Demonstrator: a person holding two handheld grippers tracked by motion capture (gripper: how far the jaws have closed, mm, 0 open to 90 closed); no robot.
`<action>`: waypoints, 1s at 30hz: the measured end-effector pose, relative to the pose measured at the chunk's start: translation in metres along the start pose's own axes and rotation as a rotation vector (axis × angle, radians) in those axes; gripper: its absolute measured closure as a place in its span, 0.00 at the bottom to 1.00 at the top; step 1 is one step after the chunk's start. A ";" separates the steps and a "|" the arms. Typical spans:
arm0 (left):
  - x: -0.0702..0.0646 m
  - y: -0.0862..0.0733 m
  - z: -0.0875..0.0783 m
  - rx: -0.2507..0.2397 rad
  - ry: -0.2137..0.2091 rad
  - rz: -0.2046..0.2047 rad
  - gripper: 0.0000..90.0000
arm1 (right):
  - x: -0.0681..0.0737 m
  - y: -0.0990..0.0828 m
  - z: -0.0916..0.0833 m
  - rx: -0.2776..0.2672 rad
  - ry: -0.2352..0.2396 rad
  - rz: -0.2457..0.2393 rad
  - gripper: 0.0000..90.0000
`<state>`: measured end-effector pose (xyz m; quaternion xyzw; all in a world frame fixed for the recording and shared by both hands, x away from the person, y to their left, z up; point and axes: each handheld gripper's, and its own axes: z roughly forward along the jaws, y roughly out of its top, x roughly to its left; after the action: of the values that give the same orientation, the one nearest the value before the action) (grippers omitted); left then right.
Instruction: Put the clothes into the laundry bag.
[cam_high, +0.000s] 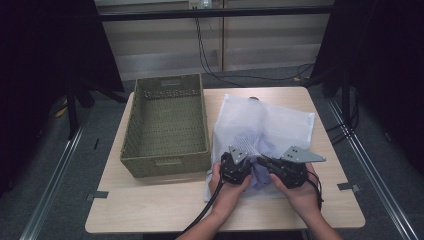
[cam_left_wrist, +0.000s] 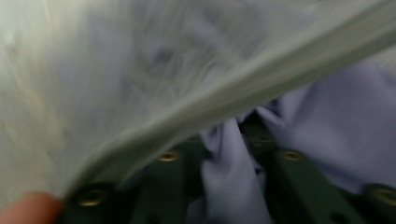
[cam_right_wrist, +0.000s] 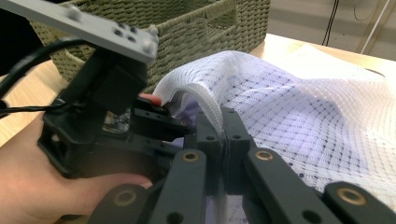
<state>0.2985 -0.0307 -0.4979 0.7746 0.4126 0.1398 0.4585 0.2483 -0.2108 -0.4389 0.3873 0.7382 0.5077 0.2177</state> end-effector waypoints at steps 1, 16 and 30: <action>0.002 0.000 -0.003 0.010 -0.023 0.003 0.66 | 0.000 0.000 0.000 0.001 0.000 -0.004 0.99; -0.019 -0.018 -0.058 0.087 -0.162 -0.003 0.07 | -0.008 -0.002 -0.001 -0.012 -0.028 0.011 0.99; -0.030 -0.016 -0.018 0.136 -0.027 -0.021 0.71 | -0.003 -0.004 0.001 0.002 0.000 0.000 0.99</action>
<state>0.2611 -0.0393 -0.4963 0.8014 0.4230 0.0963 0.4119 0.2491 -0.2133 -0.4427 0.3875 0.7388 0.5068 0.2171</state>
